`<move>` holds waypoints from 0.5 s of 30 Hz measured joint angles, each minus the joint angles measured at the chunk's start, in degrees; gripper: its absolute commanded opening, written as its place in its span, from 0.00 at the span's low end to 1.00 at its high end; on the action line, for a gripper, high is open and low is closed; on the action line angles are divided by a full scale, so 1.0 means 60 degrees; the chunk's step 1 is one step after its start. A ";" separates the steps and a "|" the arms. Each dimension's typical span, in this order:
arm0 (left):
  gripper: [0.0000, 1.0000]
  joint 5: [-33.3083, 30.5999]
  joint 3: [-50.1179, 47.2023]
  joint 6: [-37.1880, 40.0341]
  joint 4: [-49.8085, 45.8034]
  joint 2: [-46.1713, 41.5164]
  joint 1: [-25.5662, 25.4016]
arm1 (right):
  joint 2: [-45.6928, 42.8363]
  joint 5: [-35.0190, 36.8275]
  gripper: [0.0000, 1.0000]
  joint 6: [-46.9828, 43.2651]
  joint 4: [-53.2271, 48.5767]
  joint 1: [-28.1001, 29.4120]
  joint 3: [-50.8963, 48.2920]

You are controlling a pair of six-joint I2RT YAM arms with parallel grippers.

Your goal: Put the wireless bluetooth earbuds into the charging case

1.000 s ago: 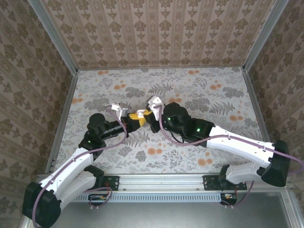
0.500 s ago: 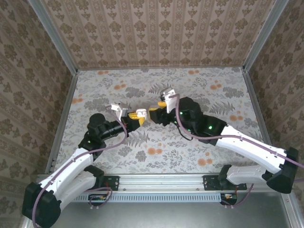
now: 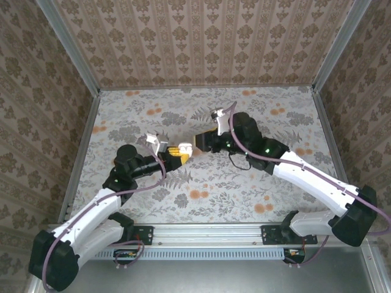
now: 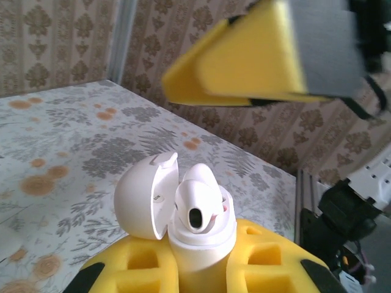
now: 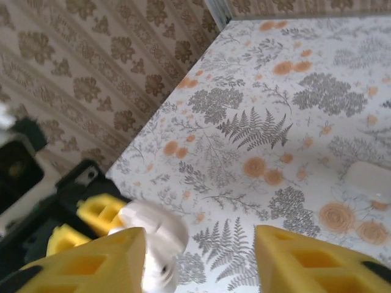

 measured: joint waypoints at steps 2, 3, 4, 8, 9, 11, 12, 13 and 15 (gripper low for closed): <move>0.00 0.0364 0.0197 0.0011 0.0146 0.0248 -0.0062 | 0.0026 -0.0645 0.34 0.0470 0.0055 -0.0404 -0.0004; 0.00 0.0550 0.0342 0.0018 0.0251 0.0390 -0.0073 | 0.0036 -0.0991 0.32 0.0692 0.0131 -0.0550 -0.0015; 0.00 0.0710 0.0466 0.0033 0.0350 0.0506 -0.0095 | 0.0047 -0.1249 0.30 0.0903 0.0208 -0.0630 -0.0036; 0.00 0.1217 0.0914 0.0062 0.0758 0.0994 -0.0233 | 0.0164 -0.2459 0.25 0.1643 0.0568 -0.0827 -0.0204; 0.00 0.1341 0.0991 0.0073 0.0823 0.1107 -0.0277 | 0.0226 -0.2703 0.24 0.1778 0.0637 -0.0856 -0.0215; 0.00 0.1428 0.1031 0.0076 0.0878 0.1257 -0.0346 | 0.0313 -0.3162 0.22 0.1996 0.0820 -0.0936 -0.0219; 0.00 0.1464 0.1038 0.0076 0.0896 0.1330 -0.0375 | 0.0339 -0.3340 0.21 0.2102 0.0878 -0.0951 -0.0222; 0.00 0.1504 0.1042 0.0076 0.0892 0.1395 -0.0375 | 0.0353 -0.3490 0.21 0.2153 0.0922 -0.0958 -0.0222; 0.00 0.1526 0.1042 0.0076 0.0892 0.1501 -0.0390 | 0.0353 -0.3818 0.20 0.2251 0.1082 -0.0958 -0.0262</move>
